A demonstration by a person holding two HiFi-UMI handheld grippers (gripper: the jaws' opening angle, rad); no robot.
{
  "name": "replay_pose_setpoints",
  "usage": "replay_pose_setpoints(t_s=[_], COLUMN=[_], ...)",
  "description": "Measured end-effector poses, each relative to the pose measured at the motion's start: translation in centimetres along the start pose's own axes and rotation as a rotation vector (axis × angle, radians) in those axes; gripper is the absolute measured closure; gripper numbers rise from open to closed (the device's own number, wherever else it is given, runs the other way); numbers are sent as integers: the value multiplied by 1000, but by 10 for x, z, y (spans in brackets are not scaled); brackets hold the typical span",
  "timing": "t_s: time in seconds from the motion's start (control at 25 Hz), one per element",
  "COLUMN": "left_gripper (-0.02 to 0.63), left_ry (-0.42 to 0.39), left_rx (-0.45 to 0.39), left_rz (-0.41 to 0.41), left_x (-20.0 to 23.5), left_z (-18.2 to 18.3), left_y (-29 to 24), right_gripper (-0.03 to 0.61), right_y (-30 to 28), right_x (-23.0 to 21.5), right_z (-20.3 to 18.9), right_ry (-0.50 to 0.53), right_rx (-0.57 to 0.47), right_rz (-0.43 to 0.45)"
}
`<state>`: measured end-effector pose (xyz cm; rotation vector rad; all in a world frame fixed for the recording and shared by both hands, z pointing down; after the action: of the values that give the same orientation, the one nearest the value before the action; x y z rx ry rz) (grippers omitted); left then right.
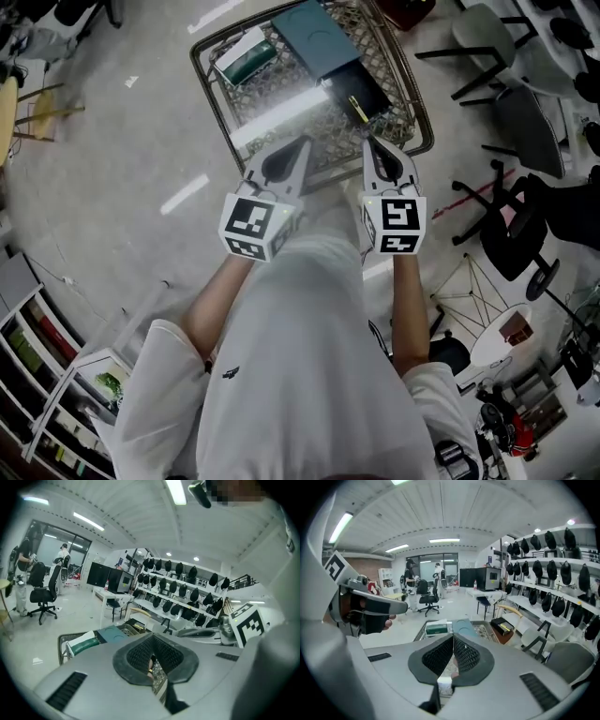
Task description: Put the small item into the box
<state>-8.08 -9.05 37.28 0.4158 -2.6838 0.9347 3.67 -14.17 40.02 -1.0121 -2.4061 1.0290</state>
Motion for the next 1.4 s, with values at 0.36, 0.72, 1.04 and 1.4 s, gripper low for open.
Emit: replay_pose_setpoints(t_s=[0.36, 0.72, 1.04, 1.4], left_gripper=[612, 612, 612, 612], left_ry=[-54, -76, -112, -104], left_rx=[-71, -156, -183, -186], left_rz=[-5, -15, -28, -43], left_x=[-7, -24, -32, -24], left_z=[27, 46, 46, 43], left_y=[49, 94, 118, 126], right_gripper=[577, 577, 577, 577], right_y=[78, 139, 162, 156], right_x=[21, 24, 32, 43], right_z=[48, 60, 46, 52], right_ry=[-49, -89, -99, -92], right_rx=[-198, -322, -364, -373], right_rz=[-17, -77, -97, -103])
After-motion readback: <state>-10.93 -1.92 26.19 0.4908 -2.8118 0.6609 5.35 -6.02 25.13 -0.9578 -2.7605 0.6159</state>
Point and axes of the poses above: the fingertips, and each gripper's own axes: y backward along the fingers, x to its left, z out of its top, the point moved 2 cm from there along y, backward along the fingers, and after that the axes turned 14 degrees about x, right-handed, at the moved point
